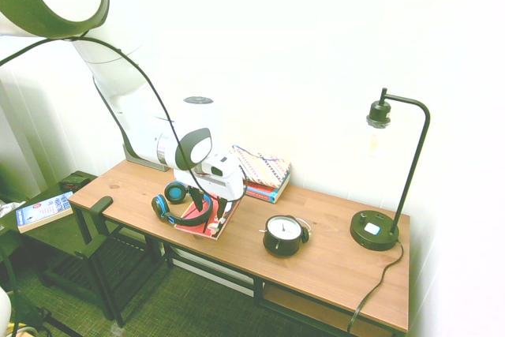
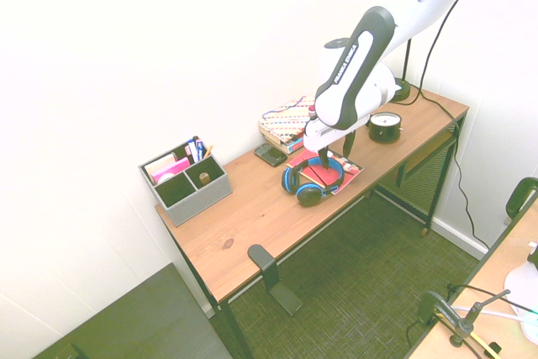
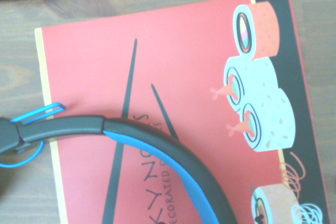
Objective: Hang the headphone
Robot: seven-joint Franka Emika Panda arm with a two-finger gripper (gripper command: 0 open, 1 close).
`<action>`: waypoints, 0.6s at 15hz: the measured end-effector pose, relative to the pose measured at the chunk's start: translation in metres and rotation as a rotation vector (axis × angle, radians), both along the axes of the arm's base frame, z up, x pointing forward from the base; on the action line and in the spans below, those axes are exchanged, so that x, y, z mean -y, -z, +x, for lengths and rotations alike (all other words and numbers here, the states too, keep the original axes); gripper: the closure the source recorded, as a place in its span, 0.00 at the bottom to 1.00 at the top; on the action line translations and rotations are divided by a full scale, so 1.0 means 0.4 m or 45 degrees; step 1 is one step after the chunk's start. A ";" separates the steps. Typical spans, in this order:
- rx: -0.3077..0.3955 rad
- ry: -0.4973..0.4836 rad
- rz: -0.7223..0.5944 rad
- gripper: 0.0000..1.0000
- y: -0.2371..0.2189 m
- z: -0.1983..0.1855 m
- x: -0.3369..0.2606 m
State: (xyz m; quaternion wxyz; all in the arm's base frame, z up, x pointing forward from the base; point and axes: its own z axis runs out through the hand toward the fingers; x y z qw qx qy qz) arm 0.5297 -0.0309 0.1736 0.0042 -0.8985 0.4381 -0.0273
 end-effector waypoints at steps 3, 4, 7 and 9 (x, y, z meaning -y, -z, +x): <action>-0.007 -0.001 0.002 1.00 0.014 0.005 -0.002; -0.010 -0.001 0.002 1.00 0.018 0.005 -0.002; -0.009 -0.001 0.002 1.00 0.019 0.009 -0.007; -0.010 0.000 0.002 1.00 0.021 0.008 -0.011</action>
